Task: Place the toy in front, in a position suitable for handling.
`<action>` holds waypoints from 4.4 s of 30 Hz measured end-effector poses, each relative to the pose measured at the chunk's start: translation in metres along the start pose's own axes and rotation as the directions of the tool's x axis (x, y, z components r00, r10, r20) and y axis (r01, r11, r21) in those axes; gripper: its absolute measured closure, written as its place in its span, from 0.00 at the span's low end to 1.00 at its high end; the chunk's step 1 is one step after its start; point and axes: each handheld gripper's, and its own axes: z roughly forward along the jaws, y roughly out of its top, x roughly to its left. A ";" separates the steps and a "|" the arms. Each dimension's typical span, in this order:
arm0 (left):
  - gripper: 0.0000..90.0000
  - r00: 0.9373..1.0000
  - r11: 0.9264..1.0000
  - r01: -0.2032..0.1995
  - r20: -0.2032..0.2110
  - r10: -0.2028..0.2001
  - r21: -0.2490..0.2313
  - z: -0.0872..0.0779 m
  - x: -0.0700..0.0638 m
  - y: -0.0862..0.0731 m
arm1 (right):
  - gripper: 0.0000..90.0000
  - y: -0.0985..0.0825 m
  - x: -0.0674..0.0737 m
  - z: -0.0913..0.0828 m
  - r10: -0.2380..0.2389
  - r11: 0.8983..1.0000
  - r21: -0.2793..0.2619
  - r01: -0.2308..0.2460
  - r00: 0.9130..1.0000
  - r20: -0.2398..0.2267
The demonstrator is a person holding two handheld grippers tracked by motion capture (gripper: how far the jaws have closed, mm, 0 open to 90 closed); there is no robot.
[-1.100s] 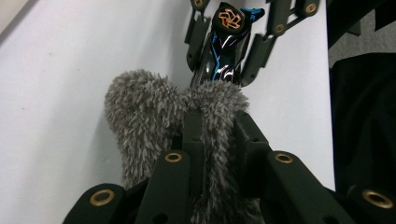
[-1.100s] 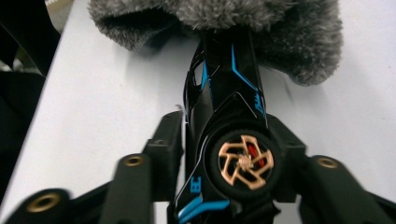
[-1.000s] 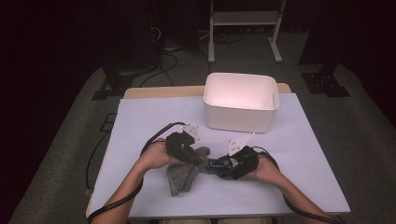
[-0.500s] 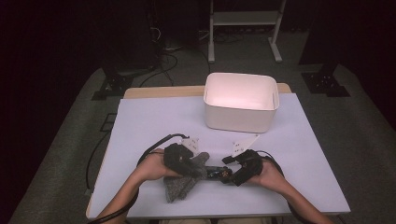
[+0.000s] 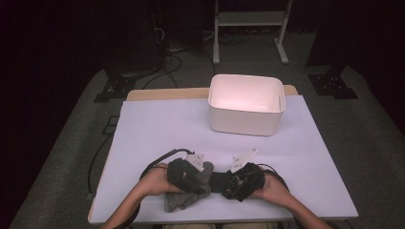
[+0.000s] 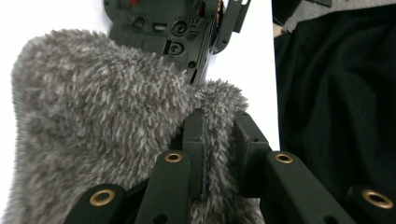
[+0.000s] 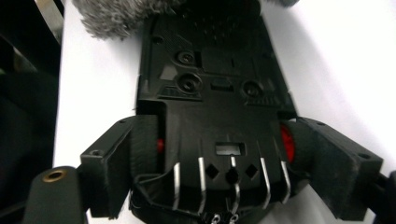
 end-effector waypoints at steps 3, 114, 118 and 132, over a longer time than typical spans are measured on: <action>0.85 1.000 1.000 0.011 0.009 -0.011 -0.016 0.004 -0.001 -0.003 | 0.24 -0.001 0.006 0.001 -0.058 0.998 0.014 0.057 0.997 0.048; 0.84 0.991 1.000 0.027 -0.130 -0.026 0.001 0.005 0.035 0.031 | 0.24 -0.009 0.004 -0.002 -0.171 0.985 0.000 0.171 0.985 0.028; 0.84 0.988 0.998 0.059 -0.145 -0.059 -0.001 -0.001 0.037 0.020 | 0.24 -0.009 0.003 -0.002 -0.181 0.983 0.002 0.181 0.983 0.030; 0.84 0.986 0.994 0.109 -0.124 -0.111 -0.027 -0.017 0.036 -0.013 | 0.24 -0.008 0.004 -0.002 -0.185 0.983 0.007 0.184 0.982 0.032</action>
